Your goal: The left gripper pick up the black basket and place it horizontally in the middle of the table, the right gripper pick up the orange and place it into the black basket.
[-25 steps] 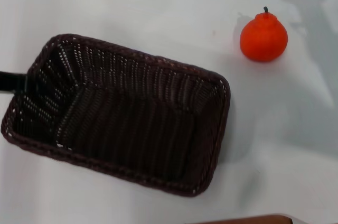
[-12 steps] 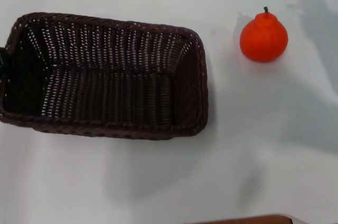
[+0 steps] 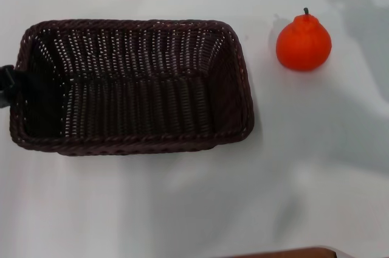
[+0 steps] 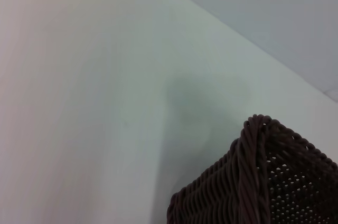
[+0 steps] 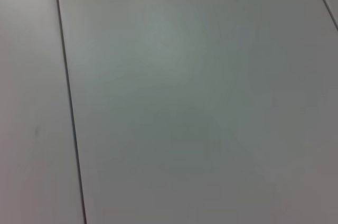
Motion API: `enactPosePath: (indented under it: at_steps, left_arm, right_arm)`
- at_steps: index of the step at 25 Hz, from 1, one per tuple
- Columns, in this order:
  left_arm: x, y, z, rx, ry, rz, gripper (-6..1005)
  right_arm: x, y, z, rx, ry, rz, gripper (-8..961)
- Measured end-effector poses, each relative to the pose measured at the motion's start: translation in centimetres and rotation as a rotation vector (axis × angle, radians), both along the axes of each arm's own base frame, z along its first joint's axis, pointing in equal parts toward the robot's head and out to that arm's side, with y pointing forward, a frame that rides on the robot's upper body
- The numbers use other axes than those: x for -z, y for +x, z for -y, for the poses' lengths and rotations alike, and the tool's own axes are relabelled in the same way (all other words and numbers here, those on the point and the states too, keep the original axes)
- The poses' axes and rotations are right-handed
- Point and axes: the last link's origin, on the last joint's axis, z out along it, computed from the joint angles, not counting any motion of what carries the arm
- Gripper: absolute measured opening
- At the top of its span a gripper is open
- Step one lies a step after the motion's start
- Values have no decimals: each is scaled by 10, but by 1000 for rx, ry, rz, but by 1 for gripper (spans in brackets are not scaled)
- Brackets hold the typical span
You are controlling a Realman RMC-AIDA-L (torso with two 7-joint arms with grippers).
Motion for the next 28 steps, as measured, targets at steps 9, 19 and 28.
enactPosePath:
  at_steps: [9, 19, 28]
  left_arm:
    - [2, -11, 12, 19, 29, 38, 230]
    - [6, -27, 9, 18, 26, 121, 262]
    - [-26, -40, 14, 26, 98, 139, 583]
  right_arm:
    - [1, -1, 1, -11, -7, 0, 446]
    - [1, 1, 12, -31, 3, -14, 447]
    - [3, 4, 18, -32, -1, -19, 450]
